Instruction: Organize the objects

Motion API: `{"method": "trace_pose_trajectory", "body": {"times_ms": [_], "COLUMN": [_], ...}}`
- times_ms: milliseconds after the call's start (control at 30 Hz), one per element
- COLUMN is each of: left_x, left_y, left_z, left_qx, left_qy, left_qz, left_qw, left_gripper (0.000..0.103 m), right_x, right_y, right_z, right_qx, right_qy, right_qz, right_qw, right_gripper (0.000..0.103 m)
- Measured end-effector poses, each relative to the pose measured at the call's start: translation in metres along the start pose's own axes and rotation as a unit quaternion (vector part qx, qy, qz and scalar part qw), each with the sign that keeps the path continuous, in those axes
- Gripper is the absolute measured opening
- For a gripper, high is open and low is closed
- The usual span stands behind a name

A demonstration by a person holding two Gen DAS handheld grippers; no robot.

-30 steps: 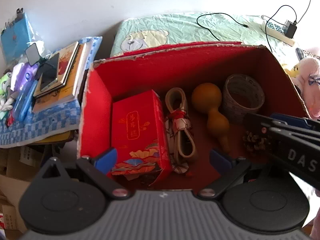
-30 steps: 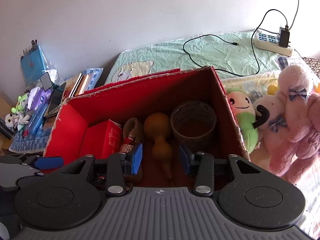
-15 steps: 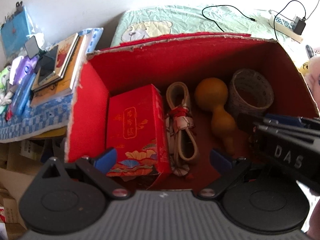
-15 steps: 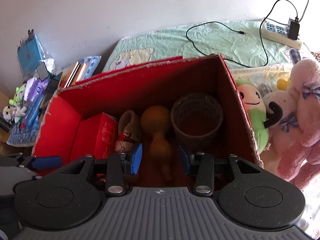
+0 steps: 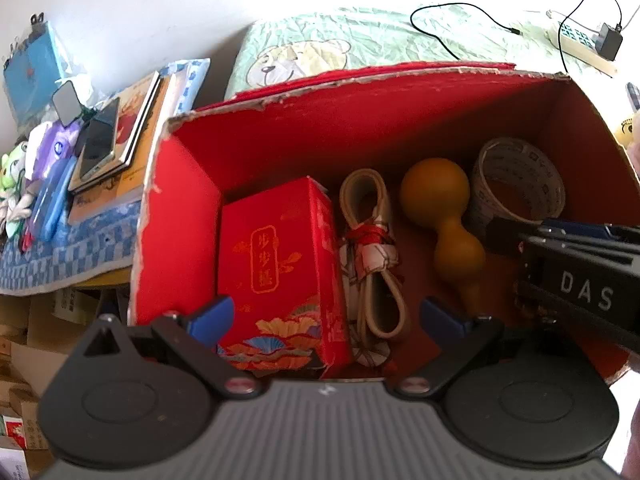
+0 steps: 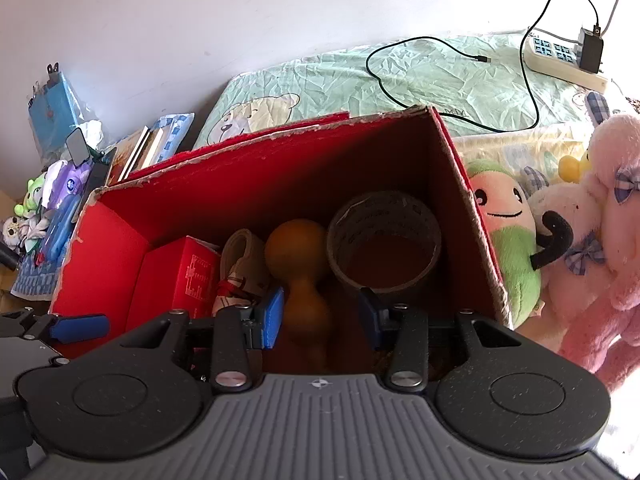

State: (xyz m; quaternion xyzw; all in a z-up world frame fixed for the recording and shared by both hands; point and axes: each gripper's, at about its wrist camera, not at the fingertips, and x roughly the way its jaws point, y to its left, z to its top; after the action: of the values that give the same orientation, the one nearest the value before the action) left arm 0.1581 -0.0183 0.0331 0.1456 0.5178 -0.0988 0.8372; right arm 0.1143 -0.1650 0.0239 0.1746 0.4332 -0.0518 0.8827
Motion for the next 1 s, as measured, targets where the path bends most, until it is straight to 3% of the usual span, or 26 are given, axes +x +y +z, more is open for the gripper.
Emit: {"method": "trace_pose_trajectory", "body": {"times_ms": [767,1000], "left_x": [0.015,0.012], "left_y": [0.002,0.001], "left_z": [0.003,0.0], "left_qx": [-0.028,-0.029], "left_qy": [0.01,-0.007], "left_qz": [-0.016,-0.013], "left_qw": [0.9994,0.9995], "left_gripper": [0.1,0.099], "right_x": [0.007,0.005], "right_y": [0.002,0.002], "right_z": [0.006,0.004], "right_qx": [-0.028,-0.037], "right_qy": [-0.015,-0.027], "right_qz": [-0.001,0.003], "right_qw": [0.999,0.999], "right_gripper": [0.043,0.043]}}
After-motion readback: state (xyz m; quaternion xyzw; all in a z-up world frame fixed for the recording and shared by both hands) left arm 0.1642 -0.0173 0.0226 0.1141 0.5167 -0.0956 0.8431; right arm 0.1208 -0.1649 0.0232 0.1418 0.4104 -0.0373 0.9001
